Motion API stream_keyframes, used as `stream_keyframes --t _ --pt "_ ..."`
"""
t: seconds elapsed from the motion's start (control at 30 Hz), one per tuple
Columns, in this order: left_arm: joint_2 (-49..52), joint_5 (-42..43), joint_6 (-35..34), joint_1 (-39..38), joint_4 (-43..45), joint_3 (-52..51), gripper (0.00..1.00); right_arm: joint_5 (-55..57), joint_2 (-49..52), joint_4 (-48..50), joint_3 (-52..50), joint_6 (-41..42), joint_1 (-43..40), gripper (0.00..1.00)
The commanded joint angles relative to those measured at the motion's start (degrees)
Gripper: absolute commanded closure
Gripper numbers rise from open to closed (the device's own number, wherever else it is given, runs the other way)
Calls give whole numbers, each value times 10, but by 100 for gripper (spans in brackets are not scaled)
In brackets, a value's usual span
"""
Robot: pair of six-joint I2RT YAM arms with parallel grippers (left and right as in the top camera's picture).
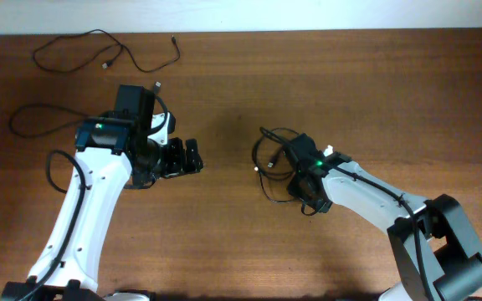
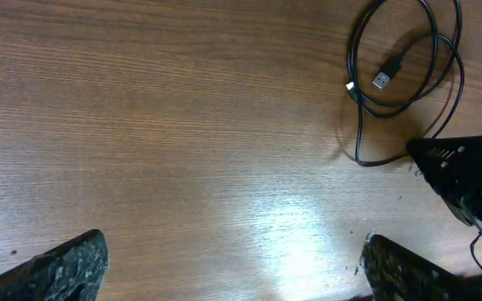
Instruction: Untangle cables
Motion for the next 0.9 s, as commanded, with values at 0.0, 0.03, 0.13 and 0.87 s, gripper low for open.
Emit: stream_keyframes --t 0.0,0.03,0.13,0.87 --pt "2 -4 -6 -1 -1 -3 1 -6 22 2 -5 5 -4 80" --pt "2 -4 -6 -1 -1 -3 1 -6 22 2 -5 5 -4 83" --pt "2 -4 -6 -1 -1 -3 1 -11 22 2 -5 5 -4 96" --pt "2 -4 -6 -1 -1 -3 1 -34 -269 -319 369 -221 -41 96"
